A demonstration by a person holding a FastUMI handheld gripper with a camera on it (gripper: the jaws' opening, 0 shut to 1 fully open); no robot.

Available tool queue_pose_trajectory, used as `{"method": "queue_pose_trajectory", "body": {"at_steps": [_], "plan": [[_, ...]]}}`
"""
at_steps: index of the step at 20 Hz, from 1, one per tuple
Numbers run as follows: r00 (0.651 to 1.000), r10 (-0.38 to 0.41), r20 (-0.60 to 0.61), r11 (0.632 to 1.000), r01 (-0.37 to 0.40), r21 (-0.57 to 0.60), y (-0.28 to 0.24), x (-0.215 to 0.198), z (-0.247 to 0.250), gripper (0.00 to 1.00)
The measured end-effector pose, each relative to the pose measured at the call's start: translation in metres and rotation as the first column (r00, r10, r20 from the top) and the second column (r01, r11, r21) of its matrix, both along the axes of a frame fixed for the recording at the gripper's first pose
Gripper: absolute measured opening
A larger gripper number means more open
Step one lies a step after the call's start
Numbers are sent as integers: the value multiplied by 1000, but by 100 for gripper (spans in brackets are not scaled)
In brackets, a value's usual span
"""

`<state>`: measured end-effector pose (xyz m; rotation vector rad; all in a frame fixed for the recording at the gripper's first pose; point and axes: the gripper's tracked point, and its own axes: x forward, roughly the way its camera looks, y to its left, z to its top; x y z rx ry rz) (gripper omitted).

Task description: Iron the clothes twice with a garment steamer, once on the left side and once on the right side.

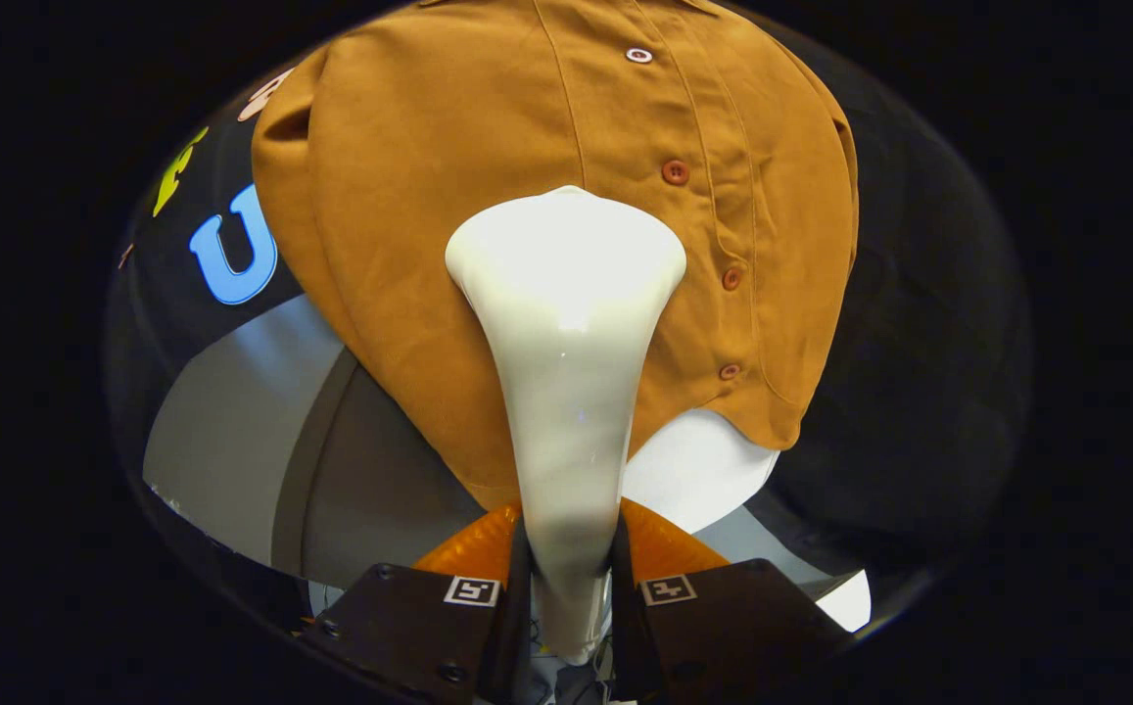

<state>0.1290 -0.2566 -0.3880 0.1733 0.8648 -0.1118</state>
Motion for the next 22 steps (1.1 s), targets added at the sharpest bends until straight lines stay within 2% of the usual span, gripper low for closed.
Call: {"method": "queue_pose_trajectory", "body": {"at_steps": [6, 10, 16, 22], "plan": [[997, -23, -76, 1000, 23, 0, -1, -25, -27, 37], [997, -45, -66, 999, 45, -5, -5, -34, -13, 37], [985, -98, 141, 995, 102, -21, -22, -18, 85, 37], [914, -147, 377, 981, 185, -66, -77, 8, 190, 37]]}}
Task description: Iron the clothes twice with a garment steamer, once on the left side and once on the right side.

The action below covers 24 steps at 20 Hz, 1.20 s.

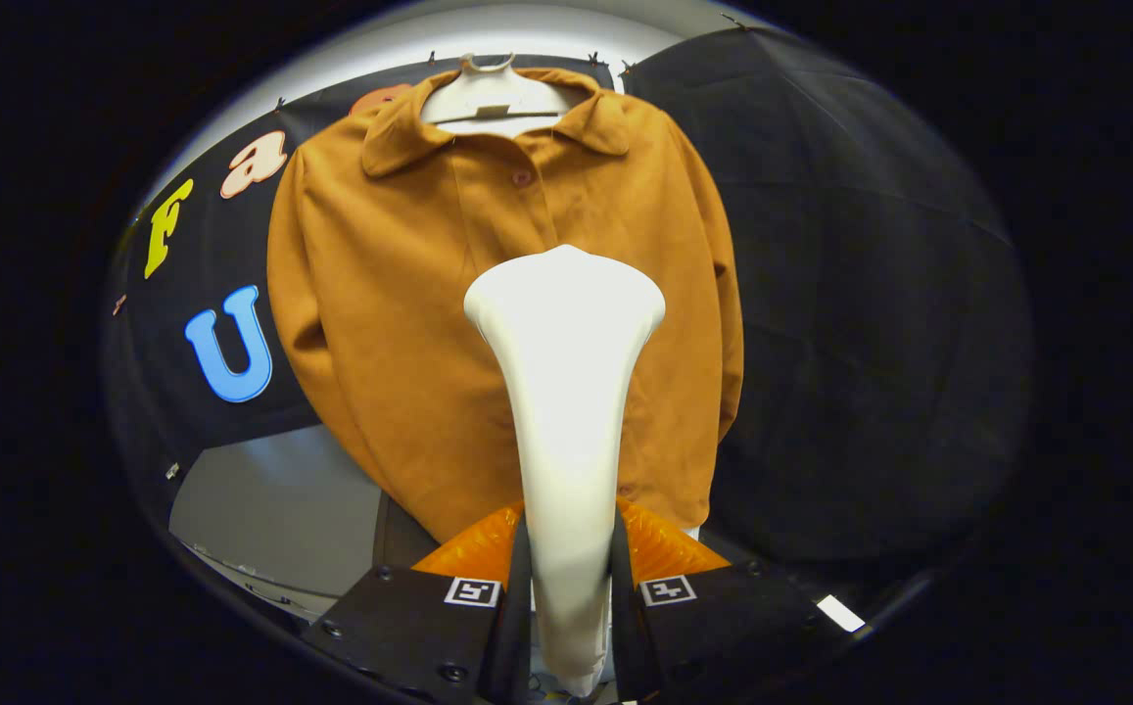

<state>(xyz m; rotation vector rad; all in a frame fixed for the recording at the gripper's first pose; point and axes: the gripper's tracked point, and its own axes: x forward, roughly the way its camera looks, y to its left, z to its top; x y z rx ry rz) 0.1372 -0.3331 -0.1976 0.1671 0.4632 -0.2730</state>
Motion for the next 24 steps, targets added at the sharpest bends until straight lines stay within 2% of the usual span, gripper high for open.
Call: {"method": "queue_pose_trajectory", "body": {"at_steps": [5, 8, 11, 19, 24], "plan": [[994, -41, 96, 997, 46, -55, -41, 17, 46, 37], [990, -68, 122, 996, 75, -51, -62, 26, 56, 37], [990, -66, 122, 996, 73, -52, -69, 36, 57, 37], [995, -57, 77, 998, 58, -12, -84, 69, 27, 37], [998, -55, 28, 998, 55, 11, -85, 76, -1, 37]]}}
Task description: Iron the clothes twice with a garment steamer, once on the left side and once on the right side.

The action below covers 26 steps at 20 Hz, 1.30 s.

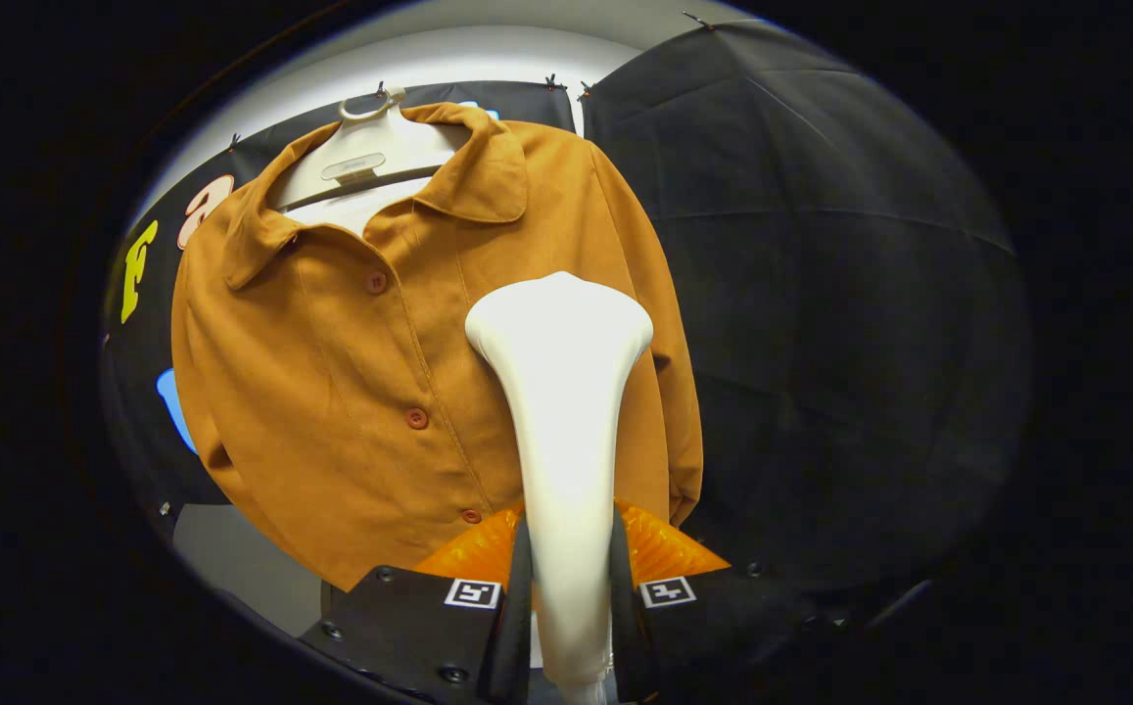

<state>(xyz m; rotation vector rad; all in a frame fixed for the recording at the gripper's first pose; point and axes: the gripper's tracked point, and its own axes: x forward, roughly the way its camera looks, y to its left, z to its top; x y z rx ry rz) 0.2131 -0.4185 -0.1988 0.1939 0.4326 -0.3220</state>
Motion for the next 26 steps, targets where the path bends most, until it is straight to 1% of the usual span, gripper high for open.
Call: {"method": "queue_pose_trajectory", "body": {"at_steps": [4, 7, 17, 26], "plan": [[997, 2, -73, 1000, -1, 18, 1, -2, -33, 37], [992, -9, -125, 999, 14, 36, -5, -6, -57, 37], [959, -20, -281, 993, 51, 104, -7, -43, -133, 37], [932, -18, -363, 987, 75, 142, 1, -71, -173, 37]]}}
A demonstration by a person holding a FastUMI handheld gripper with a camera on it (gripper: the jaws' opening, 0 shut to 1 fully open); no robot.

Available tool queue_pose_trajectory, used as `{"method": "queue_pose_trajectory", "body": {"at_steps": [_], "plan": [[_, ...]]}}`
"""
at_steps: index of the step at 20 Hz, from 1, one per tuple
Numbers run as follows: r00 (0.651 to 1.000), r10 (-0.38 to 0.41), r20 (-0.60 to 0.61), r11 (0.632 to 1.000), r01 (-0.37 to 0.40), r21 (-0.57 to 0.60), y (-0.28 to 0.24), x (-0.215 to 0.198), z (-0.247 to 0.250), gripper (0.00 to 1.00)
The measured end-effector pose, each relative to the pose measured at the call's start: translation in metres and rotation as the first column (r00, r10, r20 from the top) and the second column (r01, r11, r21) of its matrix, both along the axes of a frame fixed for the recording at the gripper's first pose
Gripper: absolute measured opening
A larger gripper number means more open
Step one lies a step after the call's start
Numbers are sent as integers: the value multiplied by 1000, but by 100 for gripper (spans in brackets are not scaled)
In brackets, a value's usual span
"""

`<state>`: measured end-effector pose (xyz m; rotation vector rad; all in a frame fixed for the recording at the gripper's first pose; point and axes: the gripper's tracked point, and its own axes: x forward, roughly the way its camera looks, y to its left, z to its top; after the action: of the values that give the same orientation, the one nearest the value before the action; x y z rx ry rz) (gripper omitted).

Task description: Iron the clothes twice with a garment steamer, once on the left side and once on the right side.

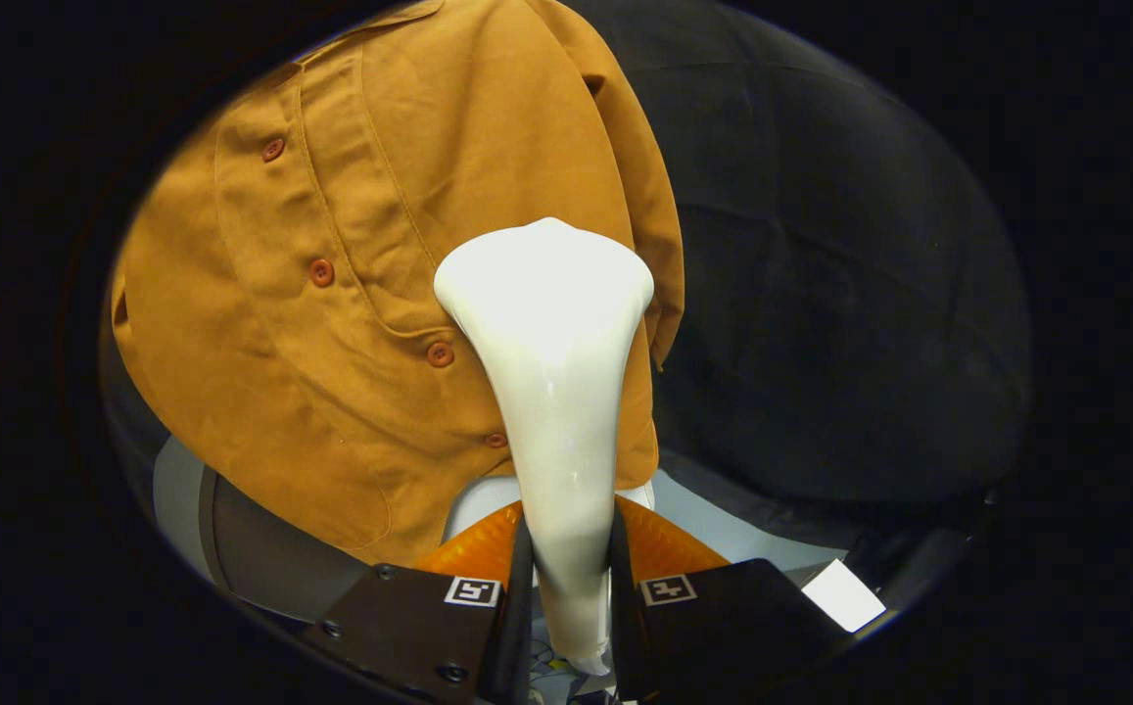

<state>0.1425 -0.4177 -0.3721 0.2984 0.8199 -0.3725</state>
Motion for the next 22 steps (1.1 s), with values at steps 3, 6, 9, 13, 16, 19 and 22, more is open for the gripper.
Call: {"method": "queue_pose_trajectory", "body": {"at_steps": [3, 6, 9, 13, 16, 19, 22], "plan": [[1000, -7, -20, 1000, 7, 0, 4, -11, -3, 37], [1000, -16, -6, 1000, 16, -17, 8, -21, 10, 37], [999, -41, 30, 998, 42, -56, 9, -31, 40, 37], [991, -44, 123, 989, 61, -135, 24, -40, 103, 37], [979, -27, 202, 980, 66, -189, 45, -49, 152, 37], [959, 17, 283, 971, 52, -235, 84, -54, 199, 37], [937, 66, 342, 965, 27, -259, 128, -51, 235, 37]]}}
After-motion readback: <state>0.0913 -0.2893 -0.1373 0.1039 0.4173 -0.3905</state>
